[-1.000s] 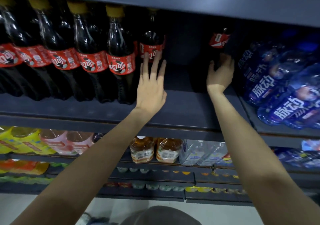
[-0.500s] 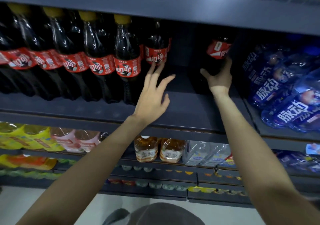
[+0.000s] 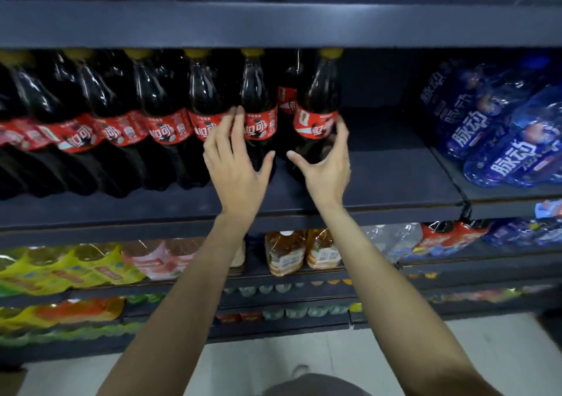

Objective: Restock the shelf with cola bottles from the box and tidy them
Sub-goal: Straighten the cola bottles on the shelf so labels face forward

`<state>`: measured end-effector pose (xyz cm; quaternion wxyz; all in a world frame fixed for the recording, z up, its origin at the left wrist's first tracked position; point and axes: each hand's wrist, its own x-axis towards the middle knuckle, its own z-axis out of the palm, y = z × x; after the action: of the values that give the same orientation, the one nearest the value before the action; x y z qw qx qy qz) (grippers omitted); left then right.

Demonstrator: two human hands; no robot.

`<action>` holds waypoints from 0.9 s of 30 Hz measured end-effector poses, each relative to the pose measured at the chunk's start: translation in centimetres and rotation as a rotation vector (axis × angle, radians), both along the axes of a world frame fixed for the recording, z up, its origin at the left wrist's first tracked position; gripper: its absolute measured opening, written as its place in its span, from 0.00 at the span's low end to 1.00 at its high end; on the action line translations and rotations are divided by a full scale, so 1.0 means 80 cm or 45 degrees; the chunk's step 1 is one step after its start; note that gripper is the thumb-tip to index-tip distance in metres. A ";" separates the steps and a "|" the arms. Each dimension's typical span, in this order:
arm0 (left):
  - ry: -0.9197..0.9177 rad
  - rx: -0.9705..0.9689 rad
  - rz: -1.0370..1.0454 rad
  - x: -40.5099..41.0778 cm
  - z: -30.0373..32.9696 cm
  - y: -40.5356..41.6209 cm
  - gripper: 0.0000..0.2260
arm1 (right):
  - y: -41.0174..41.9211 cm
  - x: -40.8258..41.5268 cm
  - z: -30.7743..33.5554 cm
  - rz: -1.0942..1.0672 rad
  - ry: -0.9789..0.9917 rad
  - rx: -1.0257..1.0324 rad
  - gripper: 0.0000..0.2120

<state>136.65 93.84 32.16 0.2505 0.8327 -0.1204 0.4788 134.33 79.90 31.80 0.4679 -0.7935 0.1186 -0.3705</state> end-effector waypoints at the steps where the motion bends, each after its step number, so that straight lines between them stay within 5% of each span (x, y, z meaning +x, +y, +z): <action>1: 0.007 0.026 -0.003 0.001 0.001 0.004 0.33 | 0.010 0.002 -0.001 -0.026 0.010 -0.014 0.45; 7: -0.009 0.147 -0.067 0.007 0.009 0.022 0.36 | 0.035 0.012 -0.005 -0.135 0.126 -0.055 0.48; 15: -0.058 0.367 0.034 0.011 0.014 0.032 0.38 | 0.015 0.004 0.000 0.226 0.212 -0.106 0.42; 27: 0.005 0.342 -0.315 0.023 0.015 0.051 0.34 | 0.001 -0.008 0.016 0.296 0.332 -0.187 0.41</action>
<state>138.46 97.90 33.40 0.1944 0.8384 -0.2844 0.4223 133.73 80.01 33.10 0.4291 -0.8752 0.0584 -0.2155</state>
